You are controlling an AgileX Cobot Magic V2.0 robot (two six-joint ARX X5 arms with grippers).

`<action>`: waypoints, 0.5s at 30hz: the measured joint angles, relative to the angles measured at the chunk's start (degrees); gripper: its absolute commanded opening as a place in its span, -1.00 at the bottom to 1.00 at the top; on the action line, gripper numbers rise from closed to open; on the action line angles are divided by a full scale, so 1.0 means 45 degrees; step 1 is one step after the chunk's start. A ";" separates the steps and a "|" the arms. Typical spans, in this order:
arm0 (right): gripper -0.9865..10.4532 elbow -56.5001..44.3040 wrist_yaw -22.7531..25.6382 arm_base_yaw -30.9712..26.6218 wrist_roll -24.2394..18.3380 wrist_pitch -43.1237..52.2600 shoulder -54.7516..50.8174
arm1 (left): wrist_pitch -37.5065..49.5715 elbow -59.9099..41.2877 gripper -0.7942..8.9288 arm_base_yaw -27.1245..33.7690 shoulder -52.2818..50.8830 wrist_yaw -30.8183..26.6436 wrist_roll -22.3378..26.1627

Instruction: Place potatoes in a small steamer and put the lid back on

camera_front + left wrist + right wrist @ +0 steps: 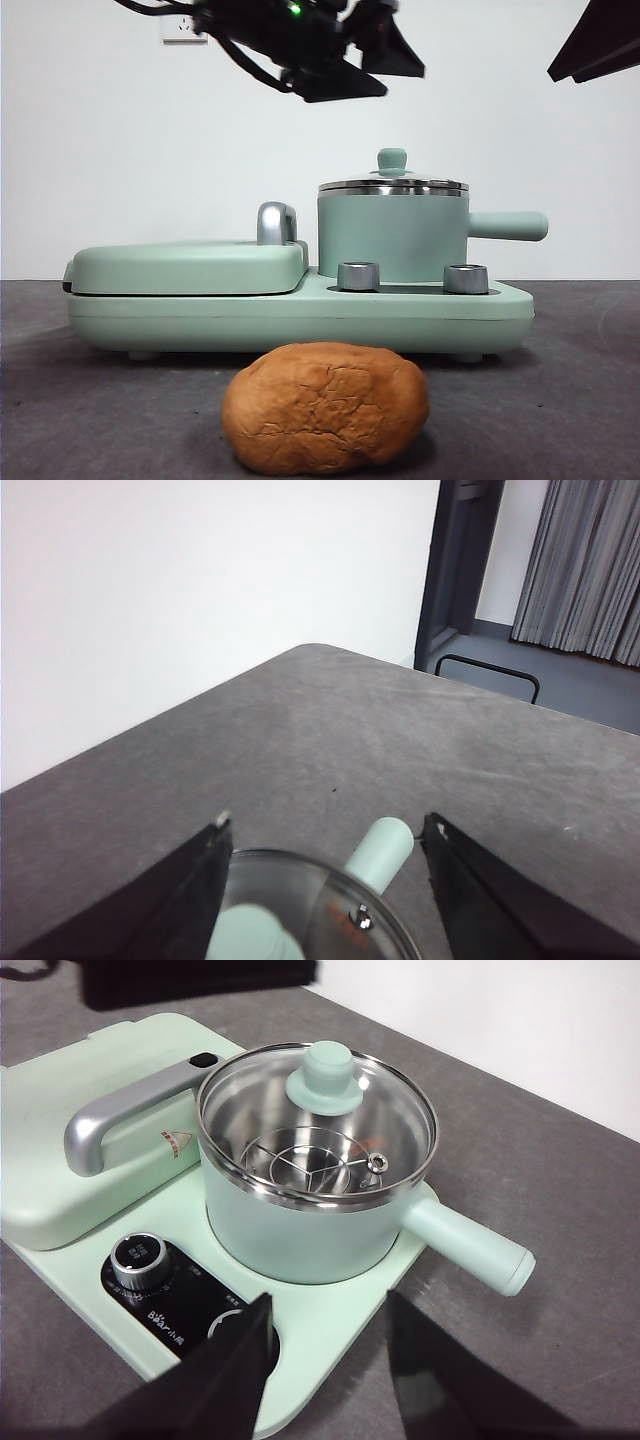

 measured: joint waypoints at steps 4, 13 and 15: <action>-0.51 0.0000 0.0000 0.0000 0.0000 0.0000 0.0000 | -0.0180 0.0806 -0.21 -0.0087 0.0869 -0.0277 0.0005; -0.51 0.0000 0.0000 0.0000 0.0170 0.0000 0.0000 | -0.0529 0.0947 -0.21 -0.0044 0.1933 -0.1749 0.0777; -0.51 0.0000 0.0000 0.0000 0.0272 0.0000 0.0000 | -0.0505 0.0947 -0.21 0.0010 0.1996 -0.1802 0.0869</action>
